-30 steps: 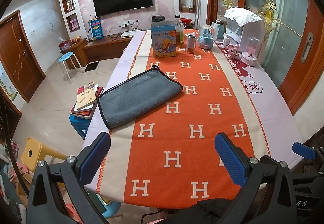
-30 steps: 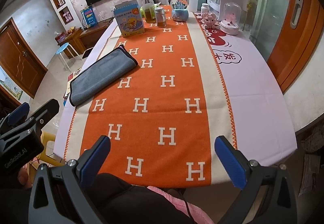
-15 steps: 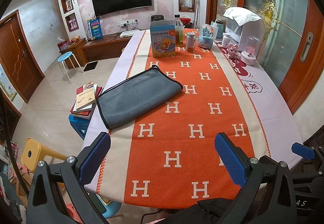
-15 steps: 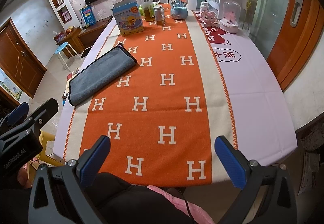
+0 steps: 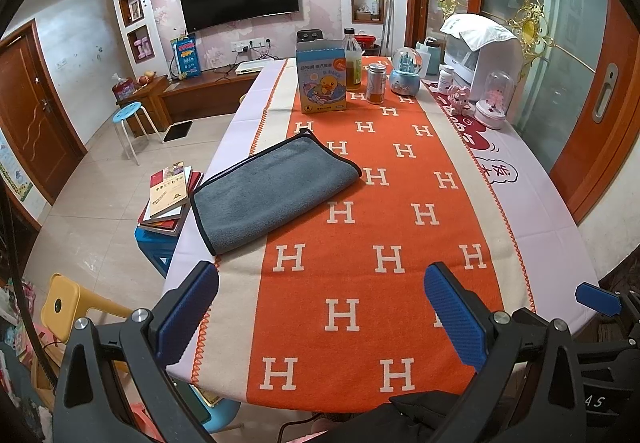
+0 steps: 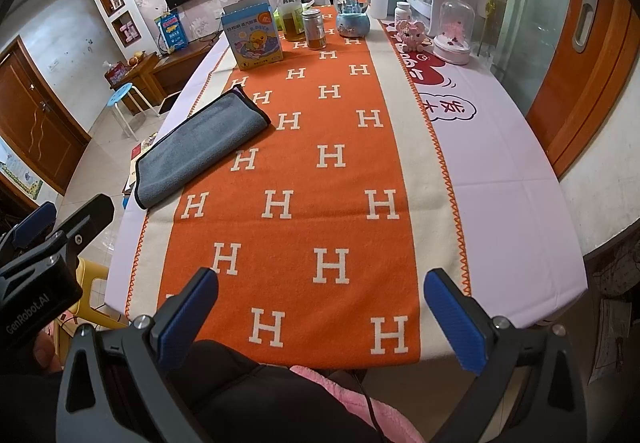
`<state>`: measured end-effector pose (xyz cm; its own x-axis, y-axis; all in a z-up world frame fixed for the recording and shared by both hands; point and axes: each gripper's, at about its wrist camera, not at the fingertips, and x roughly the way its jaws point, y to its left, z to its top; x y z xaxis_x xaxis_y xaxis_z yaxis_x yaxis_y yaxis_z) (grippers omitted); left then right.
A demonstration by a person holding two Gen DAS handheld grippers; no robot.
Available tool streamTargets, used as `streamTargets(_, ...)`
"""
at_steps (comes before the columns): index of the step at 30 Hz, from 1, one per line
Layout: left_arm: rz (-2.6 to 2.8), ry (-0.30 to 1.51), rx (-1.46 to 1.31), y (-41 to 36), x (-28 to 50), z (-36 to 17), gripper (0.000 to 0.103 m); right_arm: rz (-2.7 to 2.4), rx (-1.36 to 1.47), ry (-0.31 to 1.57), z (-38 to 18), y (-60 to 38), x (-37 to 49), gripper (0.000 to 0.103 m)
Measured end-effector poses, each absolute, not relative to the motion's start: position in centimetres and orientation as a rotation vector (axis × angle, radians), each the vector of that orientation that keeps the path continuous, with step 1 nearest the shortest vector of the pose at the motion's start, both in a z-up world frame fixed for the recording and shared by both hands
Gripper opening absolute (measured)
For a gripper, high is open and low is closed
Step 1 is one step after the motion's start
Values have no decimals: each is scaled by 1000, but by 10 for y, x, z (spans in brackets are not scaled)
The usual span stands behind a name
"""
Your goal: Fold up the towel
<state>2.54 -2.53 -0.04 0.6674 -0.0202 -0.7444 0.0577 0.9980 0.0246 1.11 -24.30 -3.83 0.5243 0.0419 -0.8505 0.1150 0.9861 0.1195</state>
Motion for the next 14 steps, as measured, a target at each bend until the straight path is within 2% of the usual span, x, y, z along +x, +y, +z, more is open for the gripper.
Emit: streamTargets(14, -44, 839, 48, -26, 26, 0, 102, -44, 169, 1022, -38, -243, 12, 103)
